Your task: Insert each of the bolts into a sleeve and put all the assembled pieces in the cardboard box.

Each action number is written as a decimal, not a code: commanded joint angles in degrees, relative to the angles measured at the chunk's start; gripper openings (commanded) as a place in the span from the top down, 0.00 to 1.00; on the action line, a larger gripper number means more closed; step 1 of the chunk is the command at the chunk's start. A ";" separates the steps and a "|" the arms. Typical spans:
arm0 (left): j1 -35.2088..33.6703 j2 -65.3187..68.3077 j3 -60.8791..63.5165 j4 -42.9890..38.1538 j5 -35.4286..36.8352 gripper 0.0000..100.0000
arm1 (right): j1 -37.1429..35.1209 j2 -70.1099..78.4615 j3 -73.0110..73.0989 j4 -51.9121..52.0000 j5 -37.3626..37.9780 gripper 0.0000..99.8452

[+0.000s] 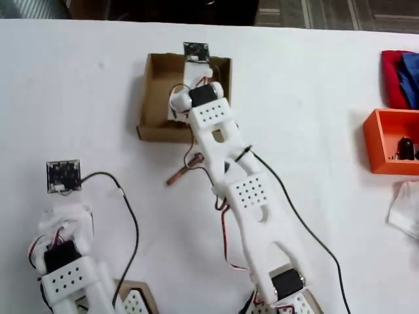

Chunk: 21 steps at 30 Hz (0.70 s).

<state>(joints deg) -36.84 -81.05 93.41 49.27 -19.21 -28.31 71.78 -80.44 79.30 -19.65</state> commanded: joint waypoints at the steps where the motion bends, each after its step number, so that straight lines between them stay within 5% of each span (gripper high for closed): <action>1: 0.44 -0.53 0.04 -1.05 0.53 0.92 | 0.04 -0.66 -3.43 -1.01 -0.35 0.98; 21: 0.44 -0.53 0.04 -1.05 0.53 0.92 | 0.13 -0.66 1.23 -1.01 -0.35 0.98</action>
<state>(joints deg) -36.84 -81.05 93.41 49.27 -19.21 -28.31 71.78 -79.30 78.86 -19.65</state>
